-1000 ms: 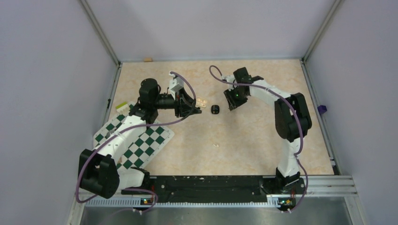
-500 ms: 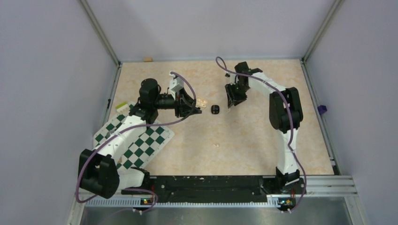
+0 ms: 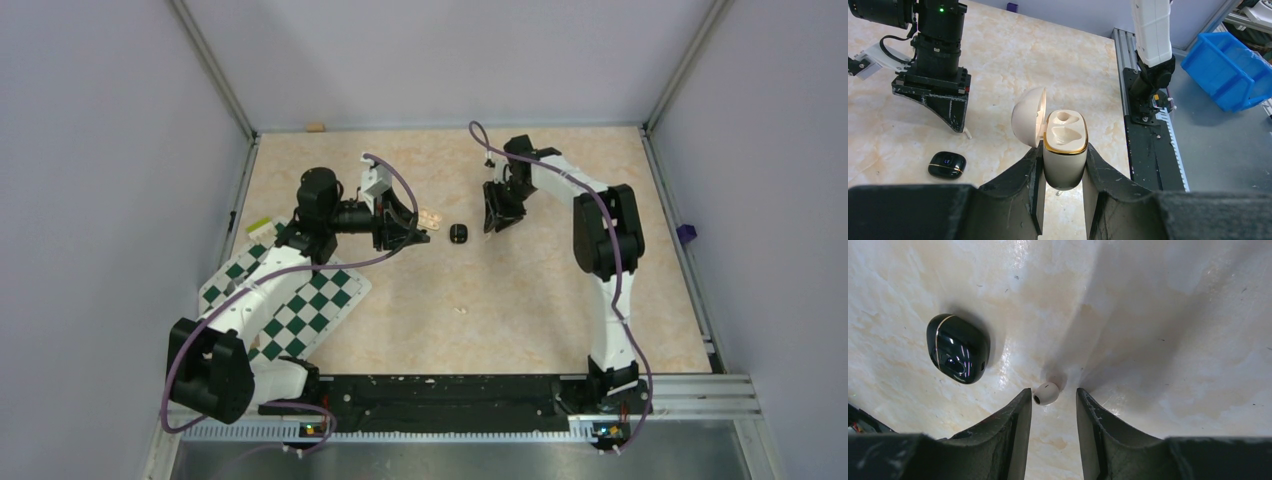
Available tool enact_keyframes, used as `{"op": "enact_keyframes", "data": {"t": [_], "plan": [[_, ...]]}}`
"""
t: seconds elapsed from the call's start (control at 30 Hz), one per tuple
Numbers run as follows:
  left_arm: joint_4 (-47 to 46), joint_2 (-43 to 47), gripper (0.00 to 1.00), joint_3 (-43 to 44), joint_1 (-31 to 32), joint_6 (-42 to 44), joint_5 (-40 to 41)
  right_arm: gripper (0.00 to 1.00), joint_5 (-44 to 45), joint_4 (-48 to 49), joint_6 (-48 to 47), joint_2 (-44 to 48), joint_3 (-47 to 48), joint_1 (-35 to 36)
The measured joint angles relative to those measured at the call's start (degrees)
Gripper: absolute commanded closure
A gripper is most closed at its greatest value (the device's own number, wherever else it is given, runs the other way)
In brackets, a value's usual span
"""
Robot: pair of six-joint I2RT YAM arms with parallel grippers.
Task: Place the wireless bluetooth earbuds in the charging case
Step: Adjust the earbud at the center of the board.
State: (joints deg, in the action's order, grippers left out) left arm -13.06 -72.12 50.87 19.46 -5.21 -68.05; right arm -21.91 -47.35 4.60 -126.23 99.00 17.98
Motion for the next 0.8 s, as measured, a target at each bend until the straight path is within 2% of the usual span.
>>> {"op": "enact_keyframes", "data": {"t": [0.1, 0.4, 0.67, 0.8], "plan": [[0.24, 0.0, 1.0, 0.0, 0.02, 0.26, 0.0, 0.68, -0.5, 0.0, 0.17, -0.07, -0.02, -0.22], [0.26, 0.0, 1.0, 0.0, 0.04, 0.5, 0.02, 0.69, -2.12, -0.04, 0.2, -0.07, -0.7, -0.22], [0.7, 0.0, 1.0, 0.0, 0.04, 0.7, 0.13, 0.6, -2.19, -0.44, 0.0, 0.0, -0.7, -0.26], [0.72, 0.0, 1.0, 0.0, 0.07, 0.72, 0.15, 0.58, -2.03, -0.63, -0.11, 0.24, -0.76, -0.37]]}}
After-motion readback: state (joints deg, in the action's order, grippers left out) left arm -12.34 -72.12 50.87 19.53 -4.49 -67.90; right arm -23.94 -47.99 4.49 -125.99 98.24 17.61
